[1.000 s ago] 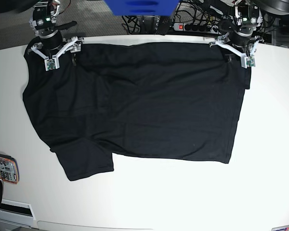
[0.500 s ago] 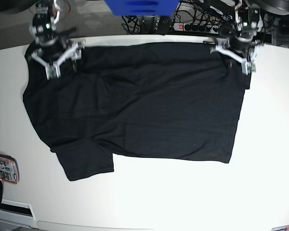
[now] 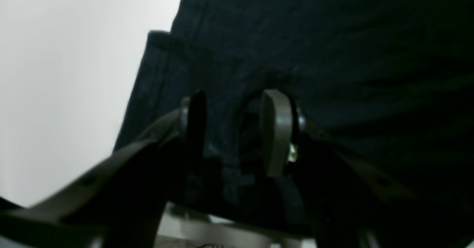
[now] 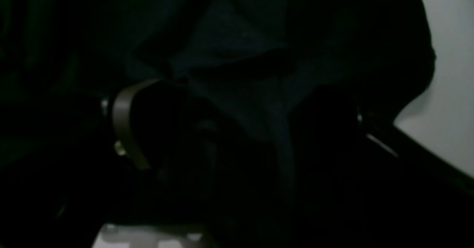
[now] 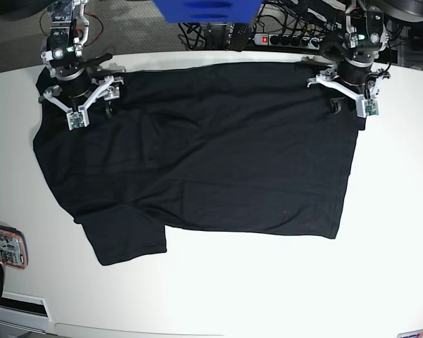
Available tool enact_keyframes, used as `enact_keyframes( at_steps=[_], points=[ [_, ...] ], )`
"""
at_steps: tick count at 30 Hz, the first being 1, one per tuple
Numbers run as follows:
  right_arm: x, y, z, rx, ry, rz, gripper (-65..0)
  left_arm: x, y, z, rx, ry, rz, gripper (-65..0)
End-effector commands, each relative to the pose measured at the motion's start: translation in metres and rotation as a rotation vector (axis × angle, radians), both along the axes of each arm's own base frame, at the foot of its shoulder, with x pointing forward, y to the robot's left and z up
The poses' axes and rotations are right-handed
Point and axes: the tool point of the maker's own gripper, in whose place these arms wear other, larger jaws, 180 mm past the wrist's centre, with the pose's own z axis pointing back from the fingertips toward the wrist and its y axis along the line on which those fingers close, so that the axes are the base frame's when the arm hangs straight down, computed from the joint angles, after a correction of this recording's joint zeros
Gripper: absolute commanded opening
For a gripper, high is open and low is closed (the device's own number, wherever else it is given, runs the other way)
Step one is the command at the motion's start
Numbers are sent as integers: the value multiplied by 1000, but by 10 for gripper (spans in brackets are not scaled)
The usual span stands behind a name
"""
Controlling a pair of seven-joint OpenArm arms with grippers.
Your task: Fold the T-shirt properly
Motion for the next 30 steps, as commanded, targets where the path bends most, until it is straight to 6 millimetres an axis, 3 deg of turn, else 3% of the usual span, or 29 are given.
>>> enact_keyframes(
  at_steps=[1,6,8,22,30],
  points=[
    [6,-2,10,-8,-34,1,-89,2,0,7,8,3,-15,-408],
    [5,-4,9,-16,-12,-4,-89,7,0,8,12,39,-37,-407],
    [14,-4,17,-18,-40,-2,-89,11,0,11,12,29,-38,-407],
    [98,-17,76,-83,-189,-9,-89,113,0,80,31,-142,-78,-407],
    [120,-28,100,-155,-233,59,-89,151,15,115,82,-165,-88,-407]
  ],
)
